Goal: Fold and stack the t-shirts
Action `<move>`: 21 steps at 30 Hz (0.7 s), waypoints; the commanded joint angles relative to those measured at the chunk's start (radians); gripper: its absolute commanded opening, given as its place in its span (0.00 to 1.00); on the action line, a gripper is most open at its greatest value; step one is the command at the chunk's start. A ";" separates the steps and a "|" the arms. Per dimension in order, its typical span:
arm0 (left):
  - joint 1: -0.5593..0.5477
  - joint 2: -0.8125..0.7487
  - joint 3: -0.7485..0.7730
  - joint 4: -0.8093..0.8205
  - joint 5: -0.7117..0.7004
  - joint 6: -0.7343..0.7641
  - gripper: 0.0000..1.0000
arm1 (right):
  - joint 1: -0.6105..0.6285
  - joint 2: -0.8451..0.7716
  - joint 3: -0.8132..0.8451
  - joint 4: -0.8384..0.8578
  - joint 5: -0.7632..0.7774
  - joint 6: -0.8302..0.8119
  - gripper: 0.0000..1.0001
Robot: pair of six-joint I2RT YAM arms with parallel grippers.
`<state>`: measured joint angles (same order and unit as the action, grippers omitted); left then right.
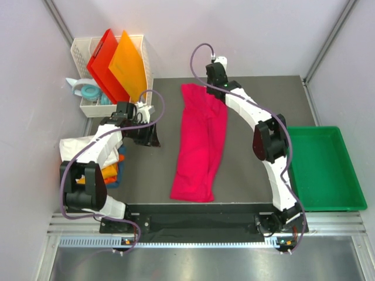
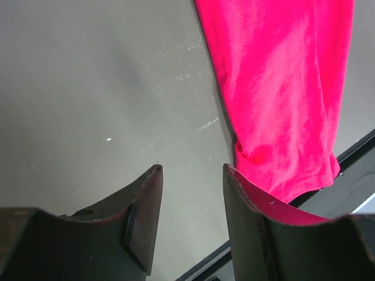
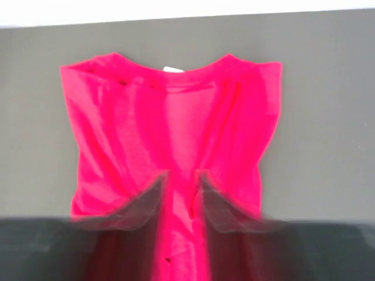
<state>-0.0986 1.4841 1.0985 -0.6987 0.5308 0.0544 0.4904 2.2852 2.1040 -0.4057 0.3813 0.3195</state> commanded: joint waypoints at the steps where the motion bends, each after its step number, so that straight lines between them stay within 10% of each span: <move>1: 0.002 0.028 0.018 0.048 0.012 0.002 0.50 | -0.030 0.100 0.073 -0.034 -0.099 0.019 0.00; 21: 0.002 0.064 0.043 0.036 0.006 -0.001 0.49 | -0.070 0.107 -0.022 -0.033 -0.191 0.099 0.00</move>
<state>-0.0986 1.5478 1.1095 -0.6964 0.5270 0.0536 0.4309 2.5050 2.1612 -0.4683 0.1326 0.3962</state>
